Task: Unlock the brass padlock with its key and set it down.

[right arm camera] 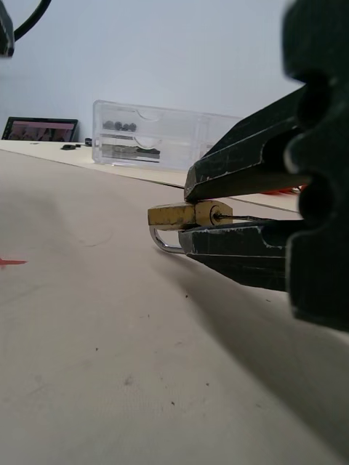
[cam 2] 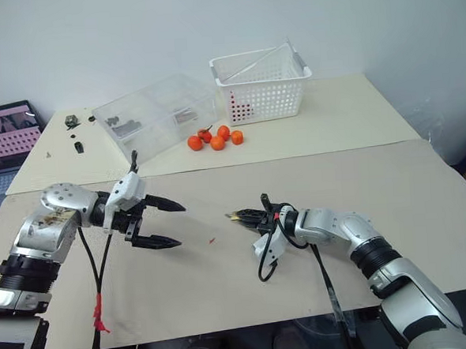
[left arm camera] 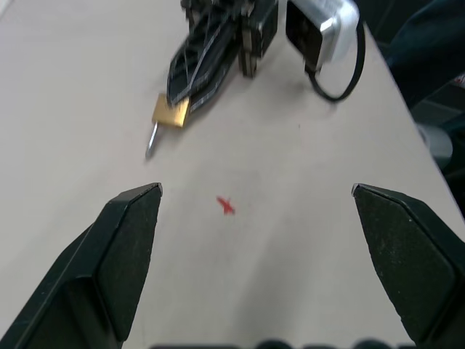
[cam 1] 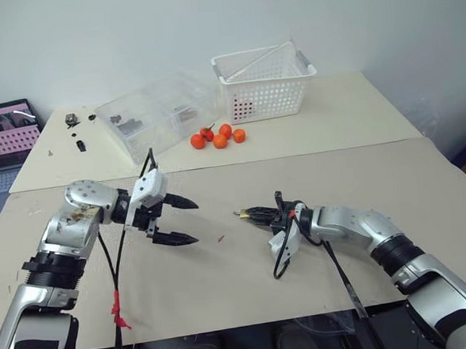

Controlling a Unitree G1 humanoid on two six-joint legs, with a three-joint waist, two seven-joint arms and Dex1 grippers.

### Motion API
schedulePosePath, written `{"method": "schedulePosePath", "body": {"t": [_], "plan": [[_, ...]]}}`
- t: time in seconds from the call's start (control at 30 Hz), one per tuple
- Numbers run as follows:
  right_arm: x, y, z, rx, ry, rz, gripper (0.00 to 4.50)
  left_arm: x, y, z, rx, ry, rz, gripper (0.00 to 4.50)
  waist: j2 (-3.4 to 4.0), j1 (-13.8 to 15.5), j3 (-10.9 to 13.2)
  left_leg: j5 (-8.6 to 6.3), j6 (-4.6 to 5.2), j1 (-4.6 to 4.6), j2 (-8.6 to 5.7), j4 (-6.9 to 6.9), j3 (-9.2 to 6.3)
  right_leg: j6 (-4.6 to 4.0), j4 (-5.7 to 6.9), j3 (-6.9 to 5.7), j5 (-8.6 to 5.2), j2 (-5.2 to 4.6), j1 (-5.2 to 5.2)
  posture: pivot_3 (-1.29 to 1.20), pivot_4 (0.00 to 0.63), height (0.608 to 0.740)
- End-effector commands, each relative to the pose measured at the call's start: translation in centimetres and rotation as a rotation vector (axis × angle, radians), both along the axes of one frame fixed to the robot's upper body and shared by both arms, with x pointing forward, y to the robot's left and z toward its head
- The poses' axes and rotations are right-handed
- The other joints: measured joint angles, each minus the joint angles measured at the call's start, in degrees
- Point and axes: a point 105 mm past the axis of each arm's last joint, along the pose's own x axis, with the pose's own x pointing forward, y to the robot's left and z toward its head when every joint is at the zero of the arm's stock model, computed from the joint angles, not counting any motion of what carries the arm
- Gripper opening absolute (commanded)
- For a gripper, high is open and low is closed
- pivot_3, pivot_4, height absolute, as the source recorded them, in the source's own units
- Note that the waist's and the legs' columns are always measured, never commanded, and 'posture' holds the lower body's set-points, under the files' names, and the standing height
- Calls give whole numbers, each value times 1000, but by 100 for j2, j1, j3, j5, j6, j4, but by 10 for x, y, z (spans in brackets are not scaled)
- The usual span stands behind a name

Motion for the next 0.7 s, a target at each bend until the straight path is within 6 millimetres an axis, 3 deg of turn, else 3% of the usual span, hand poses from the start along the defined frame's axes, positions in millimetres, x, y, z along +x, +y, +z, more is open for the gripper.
{"method": "schedulePosePath", "body": {"t": [0.03,0.47,0.7], "plan": [[-2,3,11,12,-23,35,120,1,1,5,10,-37,-11,4474,0,2,0,0,1,0,0,1,0,0,0,0,0,0,1,0,150,740],[-18,-1,4,-55,24,100,120,4,-6,3,-8,-40,-22,4474,0,-1,0,-1,2,0,1,1,2,0,1,-1,0,1,1,0,150,740],[-16,-5,2,-72,54,84,120,4,-10,2,-22,-38,-23,4474,-1,-5,0,-1,2,0,2,2,2,0,2,-1,0,2,1,0,150,740]]}}
